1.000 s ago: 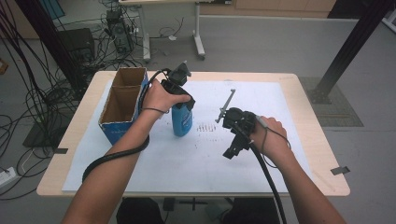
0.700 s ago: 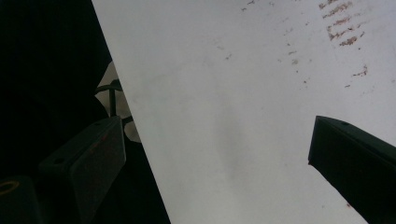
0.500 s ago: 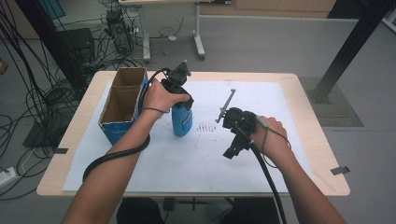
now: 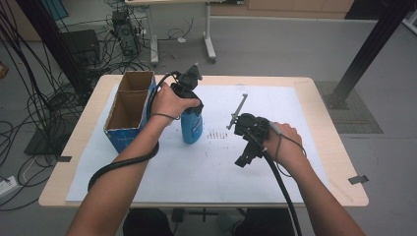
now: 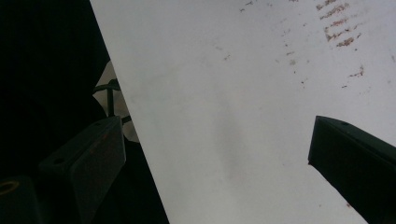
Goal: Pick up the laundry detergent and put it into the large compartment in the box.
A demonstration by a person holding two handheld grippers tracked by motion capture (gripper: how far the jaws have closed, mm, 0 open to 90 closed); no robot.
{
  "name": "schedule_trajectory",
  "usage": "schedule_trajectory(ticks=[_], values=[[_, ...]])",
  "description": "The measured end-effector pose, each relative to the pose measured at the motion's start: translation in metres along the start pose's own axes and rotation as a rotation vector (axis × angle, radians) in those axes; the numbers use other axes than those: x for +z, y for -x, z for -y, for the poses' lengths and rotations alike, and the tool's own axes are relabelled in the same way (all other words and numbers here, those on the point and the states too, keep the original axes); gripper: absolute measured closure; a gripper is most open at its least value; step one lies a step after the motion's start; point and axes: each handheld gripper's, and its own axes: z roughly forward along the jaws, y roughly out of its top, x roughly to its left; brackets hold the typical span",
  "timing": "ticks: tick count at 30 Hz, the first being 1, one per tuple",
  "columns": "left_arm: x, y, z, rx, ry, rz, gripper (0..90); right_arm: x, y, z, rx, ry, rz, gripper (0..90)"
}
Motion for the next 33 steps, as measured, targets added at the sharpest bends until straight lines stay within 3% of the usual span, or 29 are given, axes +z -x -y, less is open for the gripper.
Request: schedule_trajectory(ticks=[33], values=[[0.0004,-0.0007,0.0024,-0.002,0.024,0.005,37.3,0.0015,-0.0012,-0.0029,-0.002,-0.003,0.000,3.7]])
